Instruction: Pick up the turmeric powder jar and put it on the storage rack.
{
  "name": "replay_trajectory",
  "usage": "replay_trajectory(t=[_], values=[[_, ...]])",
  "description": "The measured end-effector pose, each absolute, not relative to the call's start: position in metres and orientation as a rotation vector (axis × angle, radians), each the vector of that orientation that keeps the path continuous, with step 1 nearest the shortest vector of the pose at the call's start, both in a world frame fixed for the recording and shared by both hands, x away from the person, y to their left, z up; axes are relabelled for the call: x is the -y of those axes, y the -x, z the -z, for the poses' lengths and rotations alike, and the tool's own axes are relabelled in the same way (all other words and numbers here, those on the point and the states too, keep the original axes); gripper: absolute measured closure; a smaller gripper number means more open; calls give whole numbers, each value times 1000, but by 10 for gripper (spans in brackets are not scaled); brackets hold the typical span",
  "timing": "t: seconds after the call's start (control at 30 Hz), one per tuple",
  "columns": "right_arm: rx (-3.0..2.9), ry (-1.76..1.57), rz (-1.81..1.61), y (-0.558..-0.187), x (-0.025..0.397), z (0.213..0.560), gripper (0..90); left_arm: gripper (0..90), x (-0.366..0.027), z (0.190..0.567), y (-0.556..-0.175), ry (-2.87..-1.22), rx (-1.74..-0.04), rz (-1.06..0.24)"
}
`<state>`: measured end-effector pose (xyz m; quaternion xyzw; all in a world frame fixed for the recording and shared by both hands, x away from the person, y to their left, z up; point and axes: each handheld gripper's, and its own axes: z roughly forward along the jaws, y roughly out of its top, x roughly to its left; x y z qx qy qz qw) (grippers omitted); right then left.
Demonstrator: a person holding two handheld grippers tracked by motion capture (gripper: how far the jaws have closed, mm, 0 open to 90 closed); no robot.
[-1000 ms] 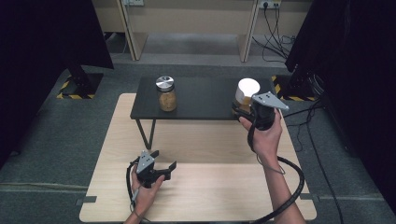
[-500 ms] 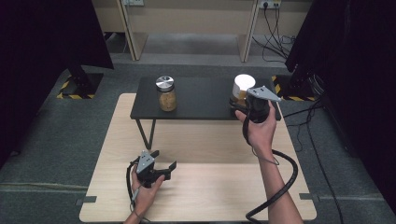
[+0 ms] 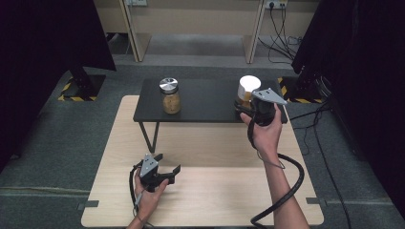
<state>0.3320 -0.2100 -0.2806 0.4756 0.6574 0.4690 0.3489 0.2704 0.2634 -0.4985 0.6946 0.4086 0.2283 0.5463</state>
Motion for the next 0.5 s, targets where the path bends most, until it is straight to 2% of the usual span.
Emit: replay_trajectory(t=[0.4, 0.5], values=[[-1701, -1233, -1219, -332, 210, 281, 302, 76, -263, 498, -270, -1648, -967, -543], [-1697, -1220, -1219, -331, 209, 283, 232, 76, -263, 498, -270, -1648, -967, -543]])
